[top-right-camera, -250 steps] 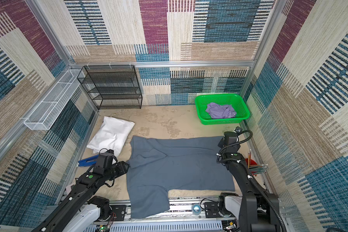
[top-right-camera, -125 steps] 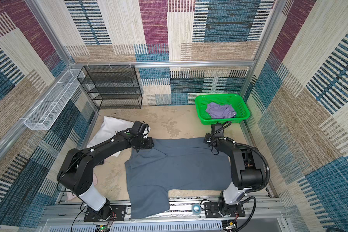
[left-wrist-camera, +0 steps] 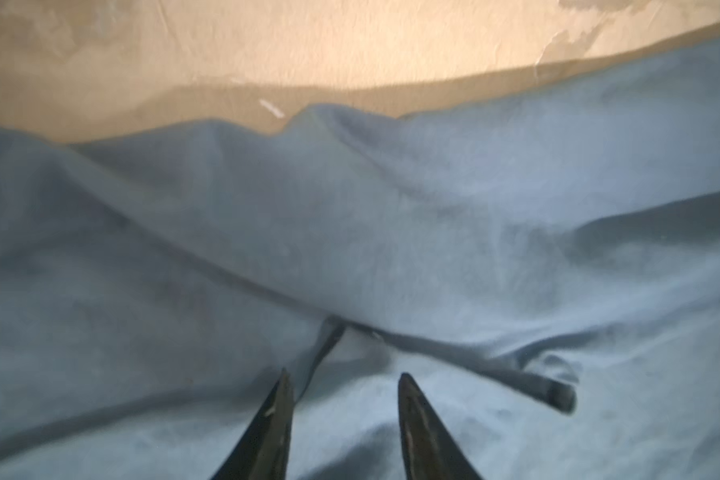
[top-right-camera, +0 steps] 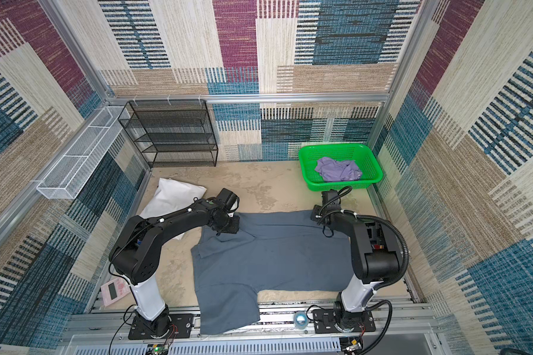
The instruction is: Fold and stack the t-shirts
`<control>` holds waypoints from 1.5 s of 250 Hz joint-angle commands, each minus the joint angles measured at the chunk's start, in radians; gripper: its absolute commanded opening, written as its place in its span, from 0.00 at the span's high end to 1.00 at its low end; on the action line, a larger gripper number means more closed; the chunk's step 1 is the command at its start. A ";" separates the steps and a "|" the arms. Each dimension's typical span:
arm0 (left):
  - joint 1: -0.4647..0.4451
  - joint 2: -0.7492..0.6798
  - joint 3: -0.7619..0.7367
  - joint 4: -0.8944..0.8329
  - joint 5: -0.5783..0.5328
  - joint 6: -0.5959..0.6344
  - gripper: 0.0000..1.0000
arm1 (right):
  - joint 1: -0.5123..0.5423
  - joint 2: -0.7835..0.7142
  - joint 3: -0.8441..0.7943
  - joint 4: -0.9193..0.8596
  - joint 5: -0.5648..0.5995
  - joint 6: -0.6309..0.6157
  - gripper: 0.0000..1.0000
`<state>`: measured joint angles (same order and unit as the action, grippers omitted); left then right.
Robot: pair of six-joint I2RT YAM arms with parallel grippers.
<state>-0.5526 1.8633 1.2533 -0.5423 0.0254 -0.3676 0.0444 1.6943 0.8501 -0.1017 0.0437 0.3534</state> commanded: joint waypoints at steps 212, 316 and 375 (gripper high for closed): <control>-0.083 -0.213 -0.111 -0.072 -0.006 -0.030 1.00 | 0.000 0.028 0.014 0.000 -0.018 0.013 0.29; -0.179 -0.532 -0.467 0.079 0.370 -0.080 0.83 | 0.000 0.014 0.012 -0.012 0.001 0.020 0.28; -0.175 -0.692 -0.468 0.107 0.207 -0.013 0.65 | 0.000 0.026 0.012 -0.016 0.008 0.019 0.28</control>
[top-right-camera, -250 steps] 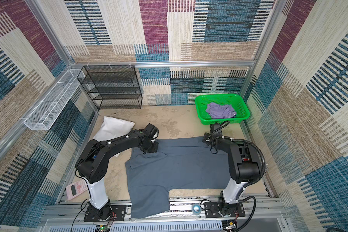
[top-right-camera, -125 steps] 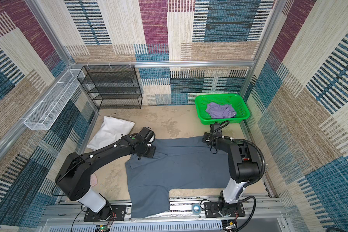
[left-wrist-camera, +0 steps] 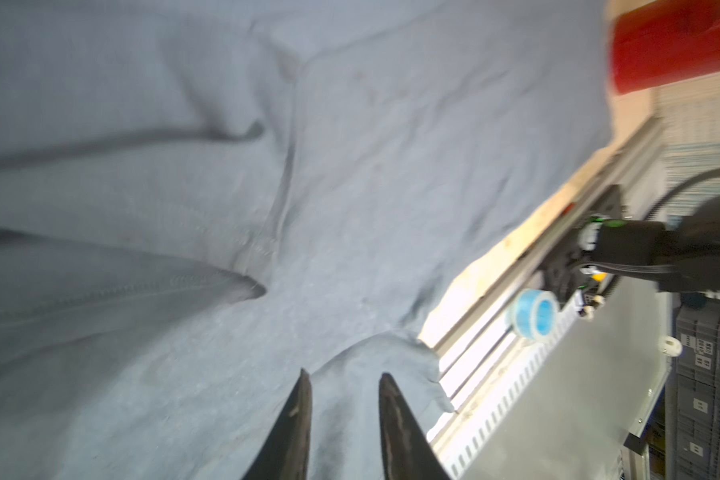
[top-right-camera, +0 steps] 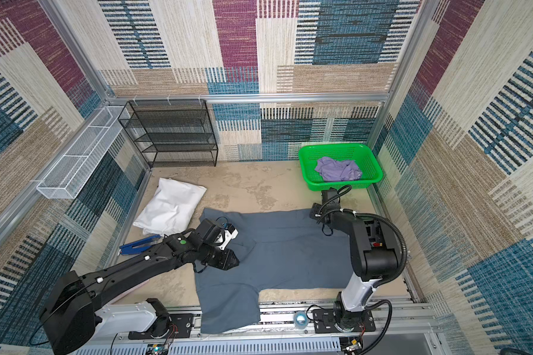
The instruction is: Fold and stack the t-shirts
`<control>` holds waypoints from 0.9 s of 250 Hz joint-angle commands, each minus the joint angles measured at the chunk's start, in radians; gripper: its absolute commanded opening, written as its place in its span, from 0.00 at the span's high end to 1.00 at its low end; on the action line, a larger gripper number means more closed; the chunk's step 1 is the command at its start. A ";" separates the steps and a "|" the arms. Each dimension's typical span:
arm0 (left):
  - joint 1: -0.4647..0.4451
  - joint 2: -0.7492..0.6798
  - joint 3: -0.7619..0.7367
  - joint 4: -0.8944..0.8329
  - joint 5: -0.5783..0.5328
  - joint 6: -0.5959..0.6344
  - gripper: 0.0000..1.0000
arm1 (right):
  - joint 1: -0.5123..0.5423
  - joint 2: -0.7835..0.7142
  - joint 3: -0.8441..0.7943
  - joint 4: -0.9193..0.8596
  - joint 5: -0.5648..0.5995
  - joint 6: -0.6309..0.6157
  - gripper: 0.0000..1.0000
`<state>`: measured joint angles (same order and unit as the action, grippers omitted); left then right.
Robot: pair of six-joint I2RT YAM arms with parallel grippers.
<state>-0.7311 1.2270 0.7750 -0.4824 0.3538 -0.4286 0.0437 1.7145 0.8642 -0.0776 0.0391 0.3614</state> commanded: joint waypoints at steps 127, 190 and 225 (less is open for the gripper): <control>0.062 0.198 0.074 -0.048 -0.225 -0.158 0.60 | -0.001 -0.009 -0.005 -0.056 0.006 -0.013 0.26; 0.008 0.244 0.026 0.074 -0.176 -0.281 0.57 | -0.001 0.000 -0.005 -0.054 -0.005 -0.017 0.26; -0.009 0.266 0.027 0.128 -0.171 -0.330 0.57 | -0.001 -0.001 -0.010 -0.054 -0.008 -0.019 0.26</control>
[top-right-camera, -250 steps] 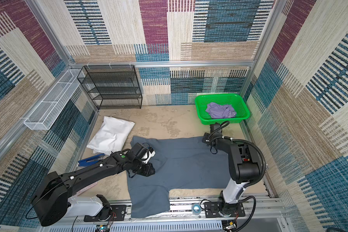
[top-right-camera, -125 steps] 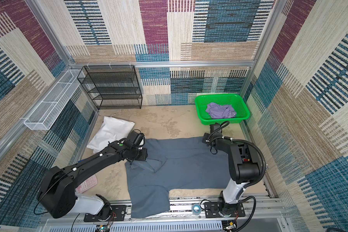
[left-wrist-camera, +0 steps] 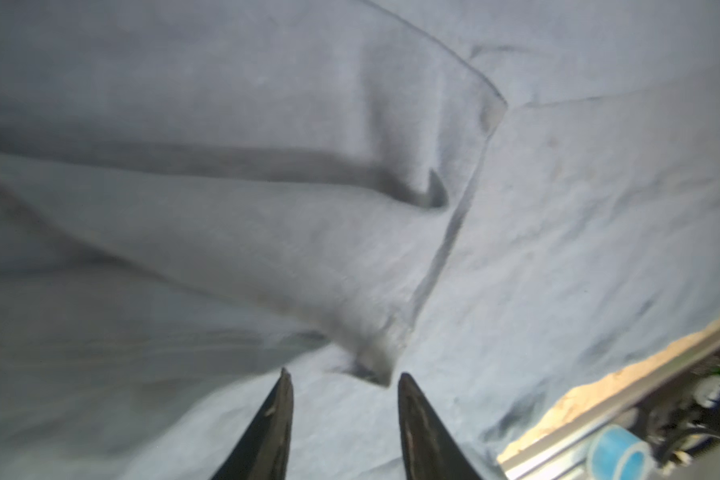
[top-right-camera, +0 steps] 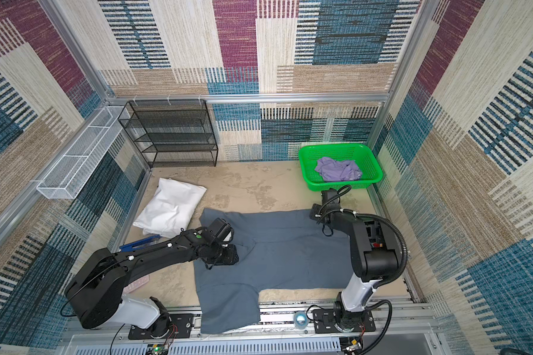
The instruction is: Fold and stack the t-shirts
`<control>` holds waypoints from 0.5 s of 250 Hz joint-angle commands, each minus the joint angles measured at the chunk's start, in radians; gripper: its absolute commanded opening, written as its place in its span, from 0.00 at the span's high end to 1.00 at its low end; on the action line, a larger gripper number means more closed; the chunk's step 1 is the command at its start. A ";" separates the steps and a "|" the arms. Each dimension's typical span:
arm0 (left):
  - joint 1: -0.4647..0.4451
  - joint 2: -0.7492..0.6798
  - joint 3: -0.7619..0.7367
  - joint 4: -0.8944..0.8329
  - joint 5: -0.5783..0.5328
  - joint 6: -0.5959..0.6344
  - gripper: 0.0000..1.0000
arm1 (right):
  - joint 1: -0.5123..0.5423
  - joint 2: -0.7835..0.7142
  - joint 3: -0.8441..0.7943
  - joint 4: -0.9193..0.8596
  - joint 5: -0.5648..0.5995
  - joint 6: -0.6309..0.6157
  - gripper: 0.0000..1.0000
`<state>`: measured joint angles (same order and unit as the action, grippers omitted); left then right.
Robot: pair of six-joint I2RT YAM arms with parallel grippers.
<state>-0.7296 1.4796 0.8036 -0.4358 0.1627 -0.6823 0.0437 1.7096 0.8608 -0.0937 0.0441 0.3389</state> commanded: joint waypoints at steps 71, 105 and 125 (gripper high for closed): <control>-0.028 0.050 0.005 0.108 -0.012 -0.141 0.69 | -0.001 0.004 -0.010 -0.034 -0.021 -0.006 0.26; -0.052 0.034 0.016 0.111 -0.043 -0.130 0.92 | -0.001 0.005 -0.019 -0.028 -0.016 -0.008 0.26; -0.073 0.020 0.028 0.082 -0.074 -0.118 1.00 | -0.001 0.011 -0.021 -0.024 -0.023 -0.008 0.26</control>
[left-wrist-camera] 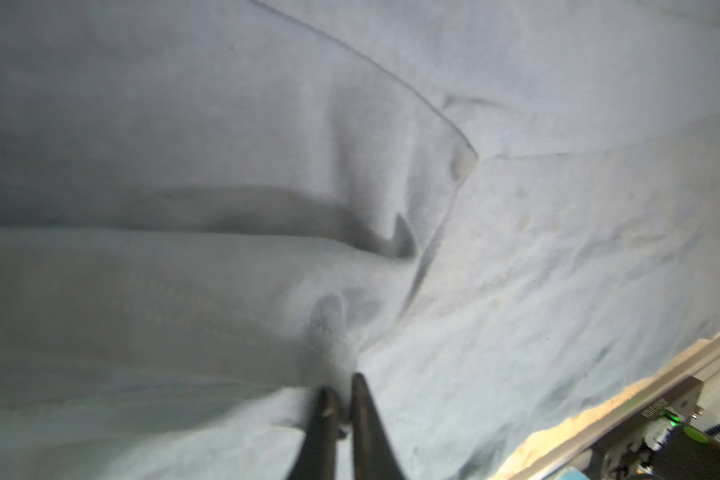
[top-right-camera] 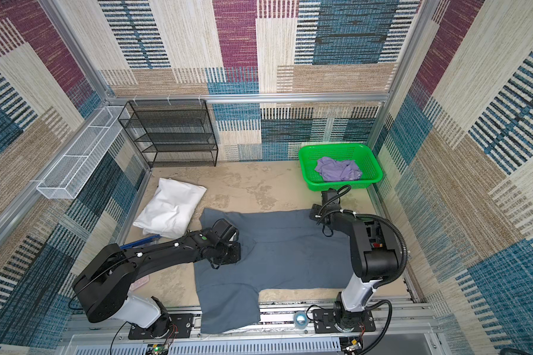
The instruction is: Fold and stack the t-shirts
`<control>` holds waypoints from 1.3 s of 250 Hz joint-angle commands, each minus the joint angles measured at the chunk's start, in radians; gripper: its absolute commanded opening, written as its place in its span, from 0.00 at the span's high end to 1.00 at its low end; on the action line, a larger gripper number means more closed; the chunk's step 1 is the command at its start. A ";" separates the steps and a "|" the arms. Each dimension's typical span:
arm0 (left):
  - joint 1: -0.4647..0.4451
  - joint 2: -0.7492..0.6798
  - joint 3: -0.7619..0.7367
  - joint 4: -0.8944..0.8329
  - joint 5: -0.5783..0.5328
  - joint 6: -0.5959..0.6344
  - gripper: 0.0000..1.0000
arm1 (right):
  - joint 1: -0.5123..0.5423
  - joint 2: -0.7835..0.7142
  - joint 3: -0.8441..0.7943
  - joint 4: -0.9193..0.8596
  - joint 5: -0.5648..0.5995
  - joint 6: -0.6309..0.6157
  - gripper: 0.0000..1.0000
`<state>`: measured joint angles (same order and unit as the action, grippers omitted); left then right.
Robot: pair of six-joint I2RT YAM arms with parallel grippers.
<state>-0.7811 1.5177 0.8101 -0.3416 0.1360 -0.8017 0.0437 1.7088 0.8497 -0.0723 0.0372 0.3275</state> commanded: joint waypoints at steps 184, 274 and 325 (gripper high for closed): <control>-0.260 -0.146 0.156 -0.278 -0.418 0.174 0.74 | -0.001 0.032 -0.024 -0.021 -0.034 0.000 0.25; 0.407 0.065 0.277 -0.139 -0.317 0.358 0.69 | -0.001 0.051 -0.006 -0.039 -0.040 -0.008 0.25; 0.508 0.274 0.404 -0.072 -0.292 0.380 0.67 | -0.001 0.054 0.008 -0.057 -0.043 -0.011 0.25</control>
<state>-0.3099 1.7187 1.1652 -0.4679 -0.1970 -0.4671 0.0437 1.7481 0.8574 0.0017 0.0353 0.3092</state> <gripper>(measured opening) 0.320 0.751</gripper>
